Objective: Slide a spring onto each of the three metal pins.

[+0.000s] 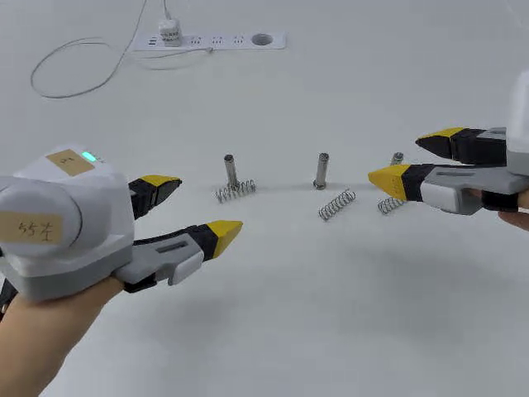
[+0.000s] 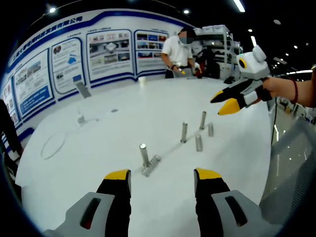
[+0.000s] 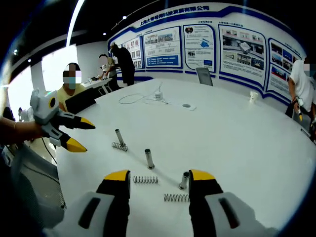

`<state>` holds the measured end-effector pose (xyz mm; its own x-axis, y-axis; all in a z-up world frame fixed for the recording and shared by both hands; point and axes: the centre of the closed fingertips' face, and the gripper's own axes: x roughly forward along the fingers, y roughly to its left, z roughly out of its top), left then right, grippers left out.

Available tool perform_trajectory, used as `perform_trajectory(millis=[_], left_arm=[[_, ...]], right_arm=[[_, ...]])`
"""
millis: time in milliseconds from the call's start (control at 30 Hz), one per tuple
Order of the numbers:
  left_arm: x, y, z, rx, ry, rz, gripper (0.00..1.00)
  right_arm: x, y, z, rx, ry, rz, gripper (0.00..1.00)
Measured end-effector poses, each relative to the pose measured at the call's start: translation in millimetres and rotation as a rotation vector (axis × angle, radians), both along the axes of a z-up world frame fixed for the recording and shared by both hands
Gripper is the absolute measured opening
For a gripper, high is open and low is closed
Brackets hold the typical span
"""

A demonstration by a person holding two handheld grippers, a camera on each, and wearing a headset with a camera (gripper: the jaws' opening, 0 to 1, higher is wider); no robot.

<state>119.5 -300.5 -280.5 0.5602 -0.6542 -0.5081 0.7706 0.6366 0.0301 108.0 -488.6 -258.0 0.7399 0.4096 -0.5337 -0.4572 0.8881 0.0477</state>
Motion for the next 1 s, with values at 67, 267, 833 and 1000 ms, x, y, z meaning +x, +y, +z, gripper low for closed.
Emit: perform_trajectory(millis=[67, 267, 833, 1000], left_arm=[[2.9, -0.5, -4.7, 0.022, 0.005, -0.016, 0.51], [12.9, -2.9, -14.6, 0.049, 0.018, -0.047, 0.44], [35.0, -6.7, -47.7, 0.135, 0.038, -0.132, 0.33], [39.7, -10.0, -53.3, 0.145, 0.039, -0.154, 0.30]], right_arm=[[-1.4, 3.1, 0.6, 0.012, -0.019, 0.011, 0.49], [-2.8, 7.6, -2.3, 0.036, -0.032, 0.019, 0.50], [-12.1, 9.1, -19.8, 0.024, 0.009, 0.026, 0.49], [-13.1, 13.1, -21.5, 0.019, 0.011, 0.039, 0.49]])
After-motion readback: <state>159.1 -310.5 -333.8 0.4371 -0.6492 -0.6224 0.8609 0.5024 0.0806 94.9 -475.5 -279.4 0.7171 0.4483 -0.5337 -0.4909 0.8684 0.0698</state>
